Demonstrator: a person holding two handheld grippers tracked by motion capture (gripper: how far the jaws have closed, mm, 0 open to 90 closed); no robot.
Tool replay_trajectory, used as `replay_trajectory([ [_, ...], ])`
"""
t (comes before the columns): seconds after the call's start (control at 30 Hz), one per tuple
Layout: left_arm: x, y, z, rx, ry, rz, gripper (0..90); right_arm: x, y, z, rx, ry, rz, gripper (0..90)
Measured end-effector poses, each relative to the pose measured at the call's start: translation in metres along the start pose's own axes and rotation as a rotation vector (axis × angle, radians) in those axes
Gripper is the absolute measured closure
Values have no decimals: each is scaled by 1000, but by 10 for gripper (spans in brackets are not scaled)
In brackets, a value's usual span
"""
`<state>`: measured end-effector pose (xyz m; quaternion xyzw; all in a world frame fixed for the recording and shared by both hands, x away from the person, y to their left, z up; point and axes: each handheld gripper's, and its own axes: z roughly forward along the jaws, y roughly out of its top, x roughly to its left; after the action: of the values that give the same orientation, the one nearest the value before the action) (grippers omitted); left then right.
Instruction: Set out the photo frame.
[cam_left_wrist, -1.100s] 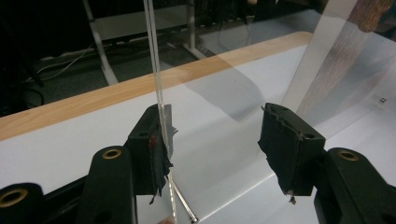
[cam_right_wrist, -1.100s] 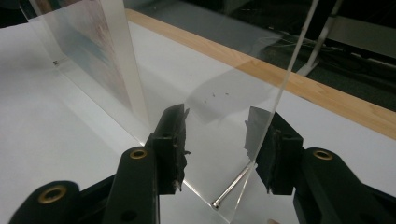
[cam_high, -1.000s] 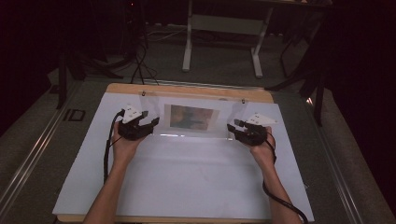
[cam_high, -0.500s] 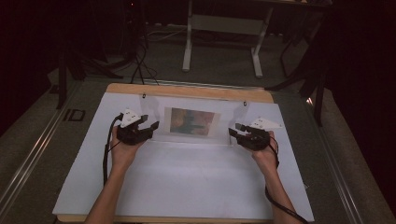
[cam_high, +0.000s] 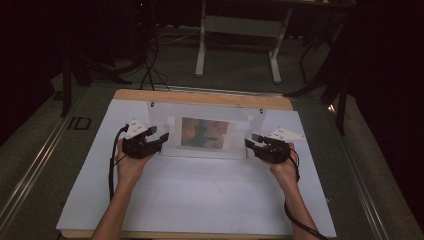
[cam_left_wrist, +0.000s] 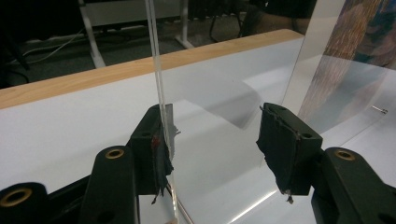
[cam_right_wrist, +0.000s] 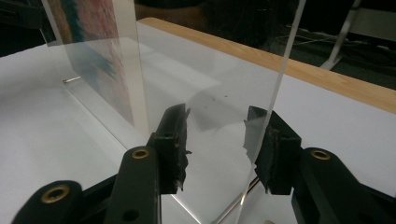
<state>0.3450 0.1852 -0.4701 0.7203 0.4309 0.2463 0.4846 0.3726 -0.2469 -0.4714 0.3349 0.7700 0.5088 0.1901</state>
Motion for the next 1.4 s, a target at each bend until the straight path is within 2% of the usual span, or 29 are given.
replay_trajectory([
  [0.23, -2, -1, -1, 12, -18, -18, 454, 1, -1, -6, -6, 11, 12, 580],
  [0.5, -4, -2, -5, 25, -11, -19, 463, -1, -7, -5, -4, 28, 39, 579],
  [1.17, -6, -4, -8, 22, -21, -25, 470, 1, -7, -6, 2, 39, 29, 580],
  [1.4, -7, -5, -7, 18, -22, -25, 472, -1, -9, -8, -5, 40, 39, 579],
])
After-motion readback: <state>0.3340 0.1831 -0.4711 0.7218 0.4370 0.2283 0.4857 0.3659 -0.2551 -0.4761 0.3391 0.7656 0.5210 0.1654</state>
